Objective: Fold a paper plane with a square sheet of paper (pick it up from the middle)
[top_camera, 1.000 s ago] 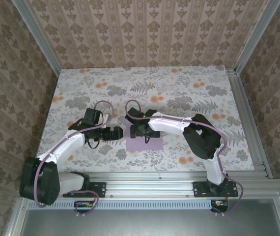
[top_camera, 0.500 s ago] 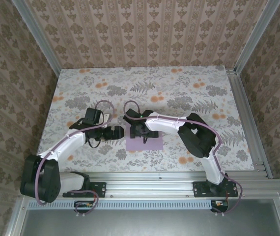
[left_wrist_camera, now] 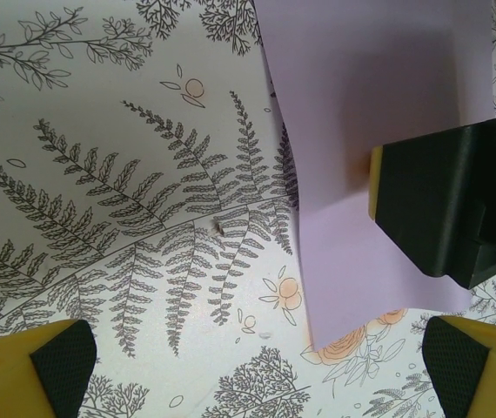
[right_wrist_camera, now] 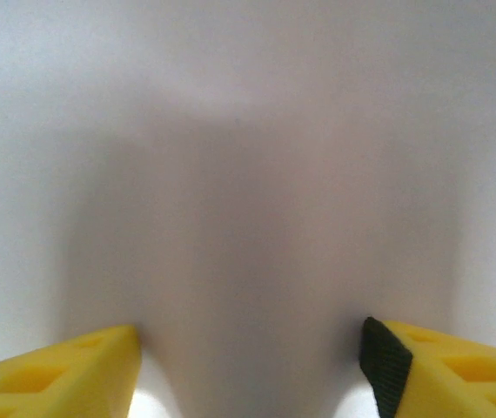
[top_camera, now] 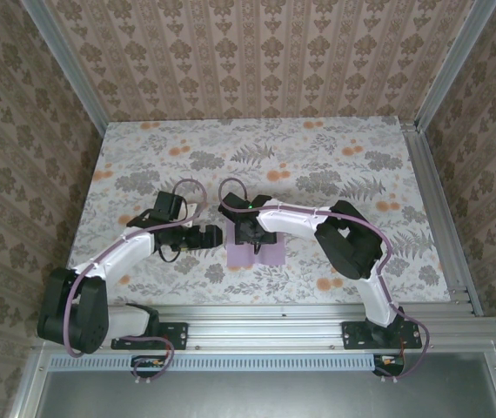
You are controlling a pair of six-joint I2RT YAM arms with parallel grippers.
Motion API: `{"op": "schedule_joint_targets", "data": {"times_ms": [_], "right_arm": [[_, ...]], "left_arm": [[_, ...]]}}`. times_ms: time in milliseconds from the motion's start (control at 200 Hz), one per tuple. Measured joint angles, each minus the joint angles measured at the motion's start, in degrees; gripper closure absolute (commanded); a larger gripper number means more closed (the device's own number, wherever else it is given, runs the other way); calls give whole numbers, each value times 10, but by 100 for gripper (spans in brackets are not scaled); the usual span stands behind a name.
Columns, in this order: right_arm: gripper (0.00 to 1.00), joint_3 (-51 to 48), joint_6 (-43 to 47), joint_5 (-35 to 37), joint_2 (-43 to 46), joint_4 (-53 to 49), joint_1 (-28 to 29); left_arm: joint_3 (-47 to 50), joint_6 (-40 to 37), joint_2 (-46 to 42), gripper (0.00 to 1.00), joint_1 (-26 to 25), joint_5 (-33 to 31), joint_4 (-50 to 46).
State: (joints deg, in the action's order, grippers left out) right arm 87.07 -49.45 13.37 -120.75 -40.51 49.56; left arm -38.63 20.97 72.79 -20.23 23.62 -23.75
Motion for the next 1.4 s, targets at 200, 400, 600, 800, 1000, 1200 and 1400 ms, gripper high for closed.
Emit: {"op": "schedule_joint_targets", "data": {"times_ms": [200, 400, 600, 800, 1000, 1200, 1400], "right_arm": [[59, -5, 14, 0, 10, 2, 0], [77, -29, 24, 0, 63, 20, 0], [79, -54, 32, -19, 158, 66, 0], [79, -149, 23, -92, 278, 198, -9], [77, -310, -31, -189, 328, 378, -63], [76, -457, -84, -254, 325, 511, -104], [73, -508, -97, -286, 320, 584, -123]], "left_arm": [[0, 5, 0, 0, 0, 0, 0], [0, 15, -7, 0, 0, 0, -1], [-19, 26, -33, 0, 6, 16, -16], [-70, 35, -75, 0, 19, 39, -38], [-83, 53, -82, 0, 19, 77, -34], [-73, 82, -50, 0, 1, 101, 9], [-66, 110, 4, 1, -53, 102, 58]]}}
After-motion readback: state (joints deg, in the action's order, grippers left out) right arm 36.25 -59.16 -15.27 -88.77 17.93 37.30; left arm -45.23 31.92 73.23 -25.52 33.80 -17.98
